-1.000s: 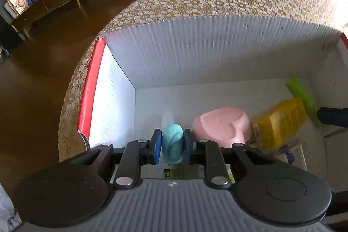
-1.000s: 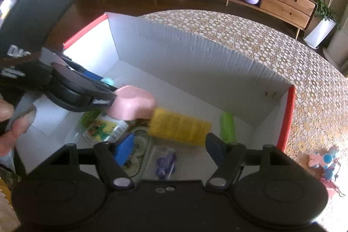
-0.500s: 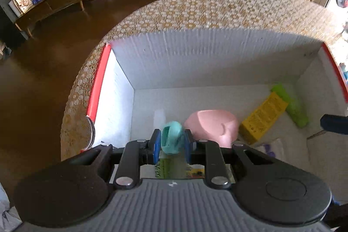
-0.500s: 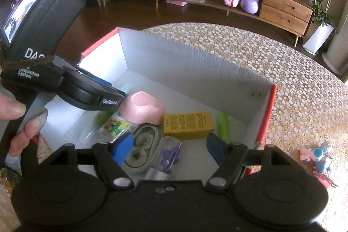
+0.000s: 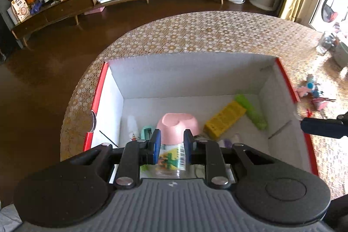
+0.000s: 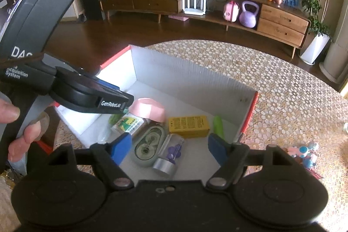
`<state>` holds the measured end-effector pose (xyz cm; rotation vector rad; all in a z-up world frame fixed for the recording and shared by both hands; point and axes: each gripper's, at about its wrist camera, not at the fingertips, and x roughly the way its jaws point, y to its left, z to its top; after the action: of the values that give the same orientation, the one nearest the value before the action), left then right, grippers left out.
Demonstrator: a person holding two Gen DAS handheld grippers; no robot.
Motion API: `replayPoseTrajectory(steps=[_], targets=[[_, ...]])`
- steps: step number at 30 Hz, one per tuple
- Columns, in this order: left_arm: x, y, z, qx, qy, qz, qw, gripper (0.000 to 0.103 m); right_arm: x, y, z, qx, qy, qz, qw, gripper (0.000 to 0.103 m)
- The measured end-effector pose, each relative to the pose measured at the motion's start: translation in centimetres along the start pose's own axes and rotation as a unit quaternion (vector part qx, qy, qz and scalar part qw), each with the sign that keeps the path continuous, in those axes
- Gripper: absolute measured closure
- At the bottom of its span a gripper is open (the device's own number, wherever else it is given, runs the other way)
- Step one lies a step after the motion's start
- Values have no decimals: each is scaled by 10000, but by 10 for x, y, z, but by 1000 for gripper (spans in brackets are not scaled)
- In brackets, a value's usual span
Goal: Organize rigid objects
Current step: 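Lower and release the teal toy and yellow box into the box, then withdraw both grippers from the box toward the pink binder clip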
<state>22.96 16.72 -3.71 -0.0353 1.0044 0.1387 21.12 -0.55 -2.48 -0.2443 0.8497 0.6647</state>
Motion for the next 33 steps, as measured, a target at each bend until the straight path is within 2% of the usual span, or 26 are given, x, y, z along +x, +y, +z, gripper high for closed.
replayPoseTrajectory(steps=[11, 21, 26, 33], targets=[[-43, -17, -17, 25, -354, -190, 9992, 81, -49, -4, -20, 187, -382, 170, 9989, 19], [-72, -53, -38, 195, -690, -432, 9965, 81, -98, -21, -54, 352, -808, 248, 9958, 12], [-81, -73, -47, 123, -840, -592, 9946, 81, -119, -39, -80, 521, -970, 134, 9938, 11], [-90, -110, -52, 174, -1099, -765, 9908, 81, -142, -71, -116, 742, -1156, -261, 9902, 10]])
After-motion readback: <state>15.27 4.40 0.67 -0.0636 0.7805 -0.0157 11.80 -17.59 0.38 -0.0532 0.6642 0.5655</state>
